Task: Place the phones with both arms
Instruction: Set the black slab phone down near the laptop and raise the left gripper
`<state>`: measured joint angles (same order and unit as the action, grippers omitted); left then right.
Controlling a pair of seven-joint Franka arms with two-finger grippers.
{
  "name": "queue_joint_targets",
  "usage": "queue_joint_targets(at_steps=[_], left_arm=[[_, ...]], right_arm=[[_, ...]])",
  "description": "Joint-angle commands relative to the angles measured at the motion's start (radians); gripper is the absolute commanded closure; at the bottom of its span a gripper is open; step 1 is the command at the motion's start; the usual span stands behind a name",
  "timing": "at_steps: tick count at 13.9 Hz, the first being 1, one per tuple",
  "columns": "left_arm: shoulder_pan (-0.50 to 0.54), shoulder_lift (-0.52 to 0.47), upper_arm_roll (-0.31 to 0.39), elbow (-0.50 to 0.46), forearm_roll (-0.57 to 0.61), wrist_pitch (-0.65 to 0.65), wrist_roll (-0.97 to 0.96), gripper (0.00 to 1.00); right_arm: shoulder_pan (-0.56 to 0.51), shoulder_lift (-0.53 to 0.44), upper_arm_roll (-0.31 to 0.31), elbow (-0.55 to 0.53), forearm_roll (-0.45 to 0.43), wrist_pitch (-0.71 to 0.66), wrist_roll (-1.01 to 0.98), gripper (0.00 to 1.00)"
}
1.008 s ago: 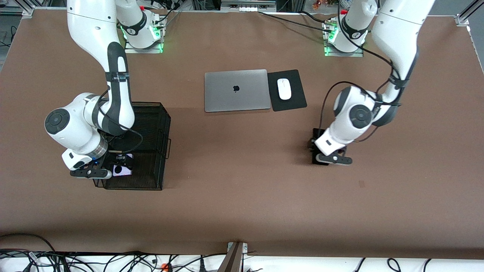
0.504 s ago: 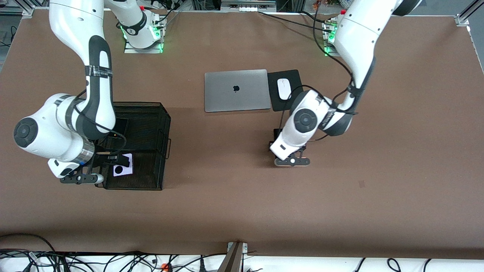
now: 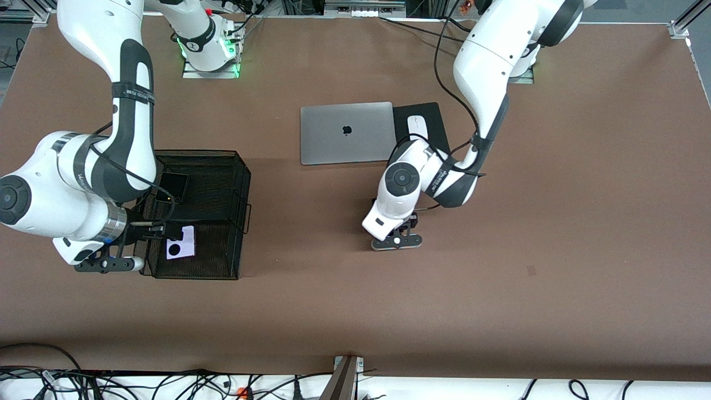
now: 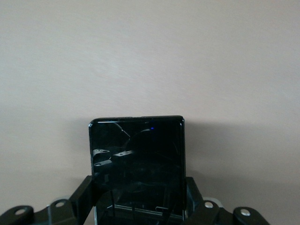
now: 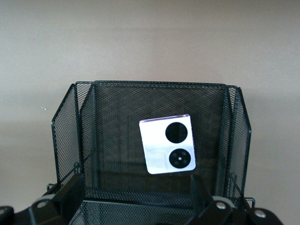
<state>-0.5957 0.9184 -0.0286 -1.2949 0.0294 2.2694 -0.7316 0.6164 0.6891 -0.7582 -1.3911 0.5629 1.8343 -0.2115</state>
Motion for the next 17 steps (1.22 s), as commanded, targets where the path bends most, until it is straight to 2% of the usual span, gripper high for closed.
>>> queue_joint_targets(at_steps=[1,5,10,12,16,17], left_arm=[[-0.061,0.026,0.021,0.080,0.004,-0.033,-0.022,1.00],[-0.110,0.097,0.044,0.157,0.007,-0.030,-0.081,1.00],[-0.139,0.126,0.075,0.175,0.007,-0.021,-0.109,1.00],[-0.141,0.126,0.081,0.174,0.009,-0.021,-0.112,0.01],[-0.138,0.108,0.090,0.175,0.007,-0.044,-0.118,0.00],[-0.131,0.097,0.092,0.177,0.007,-0.085,-0.114,0.00]], right_arm=[[-0.010,0.009,0.008,0.024,-0.015,-0.021,0.020,0.00],[-0.010,0.009,0.007,0.030,-0.041,-0.018,0.012,0.00],[-0.012,0.007,0.008,0.030,-0.041,-0.020,0.011,0.00],[-0.010,0.007,0.008,0.030,-0.041,-0.021,0.012,0.00],[-0.003,0.006,0.008,0.064,-0.041,-0.061,0.046,0.00],[0.000,0.006,0.010,0.089,-0.041,-0.090,0.091,0.00]])
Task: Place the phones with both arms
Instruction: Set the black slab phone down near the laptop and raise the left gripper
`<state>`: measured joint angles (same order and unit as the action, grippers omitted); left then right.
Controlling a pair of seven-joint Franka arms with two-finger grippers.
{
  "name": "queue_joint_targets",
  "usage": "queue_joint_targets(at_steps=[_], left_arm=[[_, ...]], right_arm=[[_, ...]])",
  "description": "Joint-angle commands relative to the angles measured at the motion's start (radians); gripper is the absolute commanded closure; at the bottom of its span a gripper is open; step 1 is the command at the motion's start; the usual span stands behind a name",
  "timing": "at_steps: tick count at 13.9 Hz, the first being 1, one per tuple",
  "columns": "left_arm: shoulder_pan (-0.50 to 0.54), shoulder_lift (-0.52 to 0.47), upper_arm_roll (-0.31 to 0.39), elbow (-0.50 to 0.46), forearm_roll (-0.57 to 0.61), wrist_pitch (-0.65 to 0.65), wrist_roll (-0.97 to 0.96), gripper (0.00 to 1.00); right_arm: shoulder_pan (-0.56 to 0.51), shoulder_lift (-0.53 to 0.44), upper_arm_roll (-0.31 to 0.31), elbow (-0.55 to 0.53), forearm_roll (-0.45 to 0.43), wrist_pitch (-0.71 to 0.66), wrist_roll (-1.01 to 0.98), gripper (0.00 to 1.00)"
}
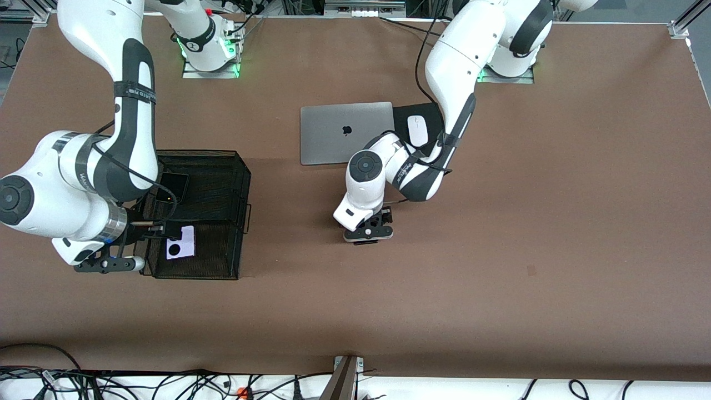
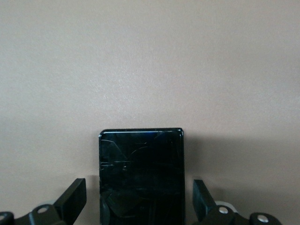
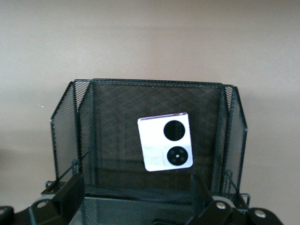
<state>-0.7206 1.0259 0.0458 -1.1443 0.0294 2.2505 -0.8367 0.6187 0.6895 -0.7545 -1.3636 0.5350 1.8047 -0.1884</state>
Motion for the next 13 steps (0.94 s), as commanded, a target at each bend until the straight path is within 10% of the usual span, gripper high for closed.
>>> queue_joint_targets(at_steps=[1,13], left_arm=[[0.001,-0.030,0.019,0.026,0.007,-0.115,0.004,0.00],[0.358,-0.346,0.020,-0.018,0.026,-0.658,0.545,0.00]], right_arm=[[0.010,0.007,0.007,0.090,-0.013,-0.088,0.113,0.00],[0.266,0.102,0.222,0.170,-0.017,0.142,0.533,0.00]])
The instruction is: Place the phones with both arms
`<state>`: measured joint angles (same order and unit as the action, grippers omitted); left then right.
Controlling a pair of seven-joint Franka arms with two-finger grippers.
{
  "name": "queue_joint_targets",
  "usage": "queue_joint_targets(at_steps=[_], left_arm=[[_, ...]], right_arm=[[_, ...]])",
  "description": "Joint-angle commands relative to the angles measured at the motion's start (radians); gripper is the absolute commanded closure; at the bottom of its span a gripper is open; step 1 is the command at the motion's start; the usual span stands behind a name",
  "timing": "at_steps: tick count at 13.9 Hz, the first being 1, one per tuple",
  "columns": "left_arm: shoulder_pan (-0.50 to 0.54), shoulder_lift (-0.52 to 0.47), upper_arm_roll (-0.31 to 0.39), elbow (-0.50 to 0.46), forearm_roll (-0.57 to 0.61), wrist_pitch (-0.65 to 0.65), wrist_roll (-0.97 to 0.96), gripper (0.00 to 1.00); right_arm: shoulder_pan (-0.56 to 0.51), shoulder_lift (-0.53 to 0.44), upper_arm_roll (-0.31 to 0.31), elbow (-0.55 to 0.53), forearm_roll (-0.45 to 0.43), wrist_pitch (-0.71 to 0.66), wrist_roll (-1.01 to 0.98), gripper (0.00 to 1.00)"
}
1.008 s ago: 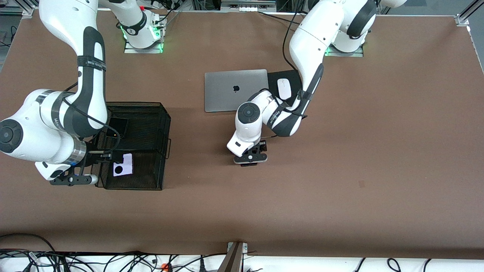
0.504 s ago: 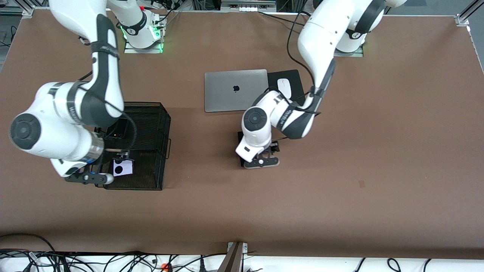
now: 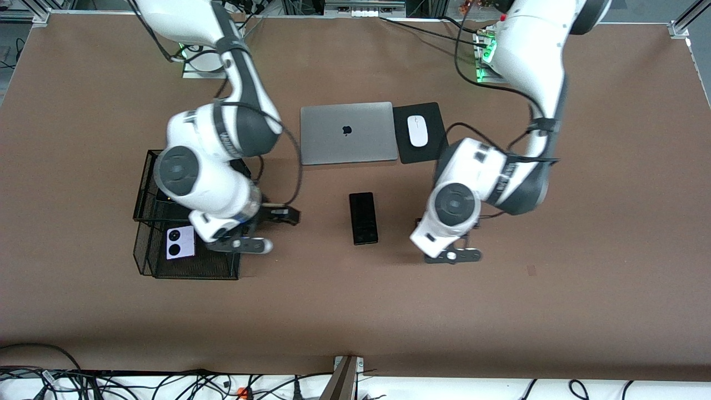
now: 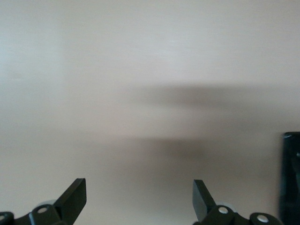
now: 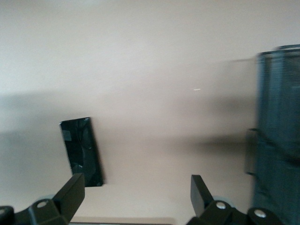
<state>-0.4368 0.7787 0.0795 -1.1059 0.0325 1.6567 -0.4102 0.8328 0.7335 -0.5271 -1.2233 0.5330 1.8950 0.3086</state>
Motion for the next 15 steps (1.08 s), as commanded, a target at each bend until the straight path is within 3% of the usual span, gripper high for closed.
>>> queue_joint_targets(at_steps=[1,6,10,15], left_arm=[[0.107,-0.140,-0.014,-0.077,0.038,-0.086,0.176,0.00],[0.269,-0.355,-0.015,-0.202,0.041,-0.127,0.411,0.00],[0.366,-0.491,-0.024,-0.268,0.009,-0.141,0.540,0.00],[0.368,-0.694,-0.024,-0.419,0.003,-0.135,0.544,0.00]], right_arm=[[0.077,0.081,-0.004,0.030,-0.013,0.080,0.052,0.00],[0.204,0.219,-0.004,0.031,-0.024,0.272,0.107,0.00],[0.246,0.296,-0.002,0.030,-0.047,0.378,0.109,0.00],[0.270,0.330,0.007,0.030,-0.047,0.421,0.110,0.00]])
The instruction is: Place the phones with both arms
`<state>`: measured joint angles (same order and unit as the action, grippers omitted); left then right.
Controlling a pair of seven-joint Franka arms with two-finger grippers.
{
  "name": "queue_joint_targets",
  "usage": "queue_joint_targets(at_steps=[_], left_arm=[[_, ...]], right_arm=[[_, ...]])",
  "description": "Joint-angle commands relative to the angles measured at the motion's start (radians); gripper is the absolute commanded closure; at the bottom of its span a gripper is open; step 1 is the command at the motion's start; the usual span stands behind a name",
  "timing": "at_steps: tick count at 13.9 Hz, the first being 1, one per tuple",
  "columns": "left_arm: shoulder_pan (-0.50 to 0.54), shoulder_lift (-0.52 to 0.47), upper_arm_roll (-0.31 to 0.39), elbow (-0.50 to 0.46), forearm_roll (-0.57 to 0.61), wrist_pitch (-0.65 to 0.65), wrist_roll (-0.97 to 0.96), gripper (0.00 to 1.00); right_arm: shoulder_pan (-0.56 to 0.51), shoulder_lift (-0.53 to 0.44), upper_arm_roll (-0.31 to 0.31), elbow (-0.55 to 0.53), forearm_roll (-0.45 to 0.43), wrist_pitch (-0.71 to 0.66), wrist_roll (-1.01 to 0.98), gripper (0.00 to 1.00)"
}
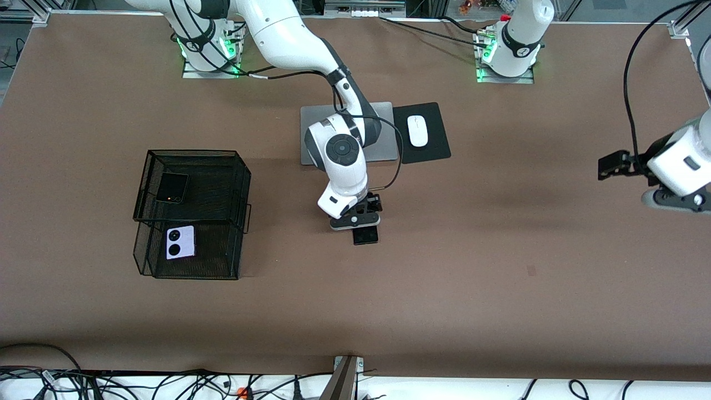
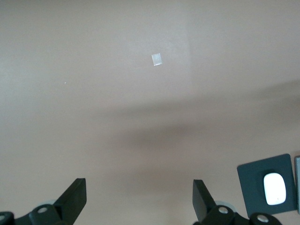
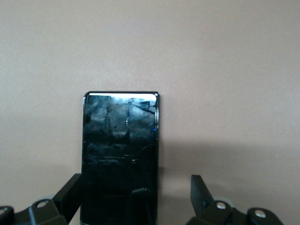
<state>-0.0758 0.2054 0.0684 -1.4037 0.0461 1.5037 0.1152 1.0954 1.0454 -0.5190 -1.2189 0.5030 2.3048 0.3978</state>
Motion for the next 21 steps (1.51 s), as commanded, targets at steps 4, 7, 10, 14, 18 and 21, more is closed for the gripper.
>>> queue_joint_targets(at_steps=[4,7,10,14,18,21], left_arm=[[0.007,-0.184,-0.015,-0.156,-0.012,0.015,0.024,0.00],[0.007,-0.195,-0.015,-0.144,-0.017,-0.014,0.017,0.00],[0.001,-0.193,-0.018,-0.155,-0.017,-0.013,0.011,0.00],[0.002,-0.211,-0.021,-0.156,-0.017,-0.040,0.011,0.00],[0.002,-0.210,-0.021,-0.155,-0.017,-0.043,0.011,0.00],[0.002,-0.210,-0.021,-0.149,-0.017,-0.063,0.011,0.00]], right_arm=[[0.017,0.044,0.023,0.016,-0.021,0.106,0.010,0.00],[0.021,0.064,0.025,0.016,-0.032,0.123,-0.002,0.00],[0.021,0.064,0.027,0.006,-0.064,0.123,-0.008,0.00],[0.028,0.064,0.027,0.006,-0.066,0.123,-0.007,0.00],[0.031,0.064,0.025,0.004,-0.076,0.123,-0.002,0.00],[0.034,0.064,0.027,0.004,-0.115,0.123,-0.002,0.02]])
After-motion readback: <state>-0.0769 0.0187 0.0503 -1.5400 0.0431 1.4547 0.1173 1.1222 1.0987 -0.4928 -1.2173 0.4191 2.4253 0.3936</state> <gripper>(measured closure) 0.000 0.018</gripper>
